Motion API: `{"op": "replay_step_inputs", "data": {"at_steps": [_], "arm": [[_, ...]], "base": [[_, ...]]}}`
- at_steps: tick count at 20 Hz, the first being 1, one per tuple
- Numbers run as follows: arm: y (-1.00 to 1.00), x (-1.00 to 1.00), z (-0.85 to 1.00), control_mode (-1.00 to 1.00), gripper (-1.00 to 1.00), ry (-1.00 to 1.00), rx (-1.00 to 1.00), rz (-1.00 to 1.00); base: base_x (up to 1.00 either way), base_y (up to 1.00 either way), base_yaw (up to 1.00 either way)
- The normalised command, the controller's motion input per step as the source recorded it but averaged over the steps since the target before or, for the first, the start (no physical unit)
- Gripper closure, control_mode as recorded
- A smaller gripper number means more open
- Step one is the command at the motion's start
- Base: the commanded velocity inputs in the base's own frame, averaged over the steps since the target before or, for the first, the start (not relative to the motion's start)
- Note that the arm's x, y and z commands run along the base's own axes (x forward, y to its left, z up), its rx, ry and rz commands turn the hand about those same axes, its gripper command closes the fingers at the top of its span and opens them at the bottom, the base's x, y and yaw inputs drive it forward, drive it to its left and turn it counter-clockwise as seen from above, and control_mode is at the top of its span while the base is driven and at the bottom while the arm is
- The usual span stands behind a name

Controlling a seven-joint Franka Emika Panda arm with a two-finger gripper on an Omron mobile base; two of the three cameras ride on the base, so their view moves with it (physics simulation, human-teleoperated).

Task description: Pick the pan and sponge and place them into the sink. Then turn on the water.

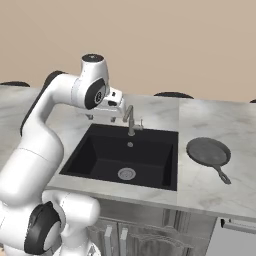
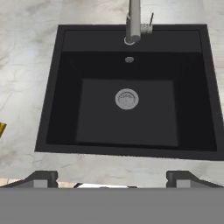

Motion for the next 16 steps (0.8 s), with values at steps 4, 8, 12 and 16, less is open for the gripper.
{"op": "replay_step_inputs", "data": {"at_steps": [4, 8, 12, 16], "arm": [[-0.39, 0.00, 0.00, -1.00, -1.00, 0.00, 0.00, 0.00], [-0.42, 0.00, 0.00, -1.00, -1.00, 0.00, -0.02, 0.00], [-0.44, 0.00, 0.00, -1.00, -1.00, 0.00, -0.05, 0.00], [-0.42, 0.00, -0.02, -1.00, -1.00, 0.00, -0.05, 0.00]], "base": [[0.00, 0.00, 0.00], [0.00, 0.00, 0.00], [0.00, 0.00, 0.00], [0.00, 0.00, 0.00]]}}
